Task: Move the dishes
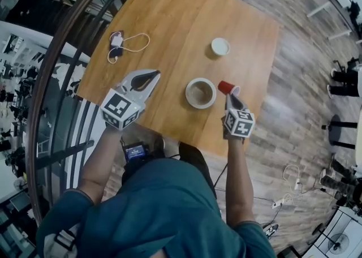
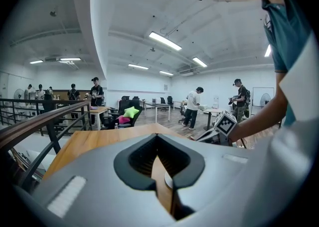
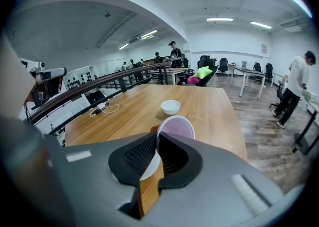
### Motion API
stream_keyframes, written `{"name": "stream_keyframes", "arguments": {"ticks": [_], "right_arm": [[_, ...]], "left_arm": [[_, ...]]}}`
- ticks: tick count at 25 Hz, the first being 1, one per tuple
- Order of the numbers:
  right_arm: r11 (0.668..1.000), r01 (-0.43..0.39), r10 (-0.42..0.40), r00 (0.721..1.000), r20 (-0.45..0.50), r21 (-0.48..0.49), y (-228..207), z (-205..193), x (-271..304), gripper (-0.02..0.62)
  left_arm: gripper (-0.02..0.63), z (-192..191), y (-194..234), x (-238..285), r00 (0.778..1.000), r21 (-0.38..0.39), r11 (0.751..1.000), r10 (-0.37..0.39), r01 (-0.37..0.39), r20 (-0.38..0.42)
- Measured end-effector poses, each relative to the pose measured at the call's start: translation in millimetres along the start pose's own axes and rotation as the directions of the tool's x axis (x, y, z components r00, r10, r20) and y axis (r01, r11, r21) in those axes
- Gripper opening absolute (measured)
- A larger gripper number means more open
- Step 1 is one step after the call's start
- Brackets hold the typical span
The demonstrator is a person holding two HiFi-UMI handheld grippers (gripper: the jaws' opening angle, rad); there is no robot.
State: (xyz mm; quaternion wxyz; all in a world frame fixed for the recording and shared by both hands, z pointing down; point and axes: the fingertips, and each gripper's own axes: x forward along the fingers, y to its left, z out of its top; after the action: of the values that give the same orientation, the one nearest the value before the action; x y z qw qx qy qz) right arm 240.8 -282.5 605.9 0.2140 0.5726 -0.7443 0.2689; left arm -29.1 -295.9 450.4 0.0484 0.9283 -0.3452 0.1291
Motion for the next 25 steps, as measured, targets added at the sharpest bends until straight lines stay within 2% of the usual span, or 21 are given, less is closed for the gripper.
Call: {"name": "stream_keyframes", "arguments": {"ticks": [6, 12, 17, 25], "right_arm": [[0.997, 0.08, -0.081, 0.997, -0.011, -0.012, -44.2, 0.2, -13.4, 0.029], [0.991, 0.126, -0.128, 0.991, -0.046, -0.038, -77.3, -9.1, -15.4, 0.029], [0.988, 0.145, -0.15, 0.984, -0.093, -0.06, -98.6, -22.7, -9.8, 0.029], [0.973, 0.162, -0.192, 0.963, -0.189, -0.162, -123.8, -44.3, 0.9, 0.029]], "left_arm": [[-0.003, -12.1, -9.7, 21.8, 0.999, -0.014, 1.0, -0.024, 0.024, -0.026], [-0.003, -36.4, -13.6, 46.4, 0.997, -0.039, 0.999, -0.032, 0.029, -0.066], [-0.003, -65.9, -17.3, 70.0, 0.993, -0.072, 0.997, -0.04, 0.033, -0.113], [-0.003, -121.3, -26.3, 110.6, 0.981, -0.152, 0.988, -0.045, 0.016, -0.189]]}}
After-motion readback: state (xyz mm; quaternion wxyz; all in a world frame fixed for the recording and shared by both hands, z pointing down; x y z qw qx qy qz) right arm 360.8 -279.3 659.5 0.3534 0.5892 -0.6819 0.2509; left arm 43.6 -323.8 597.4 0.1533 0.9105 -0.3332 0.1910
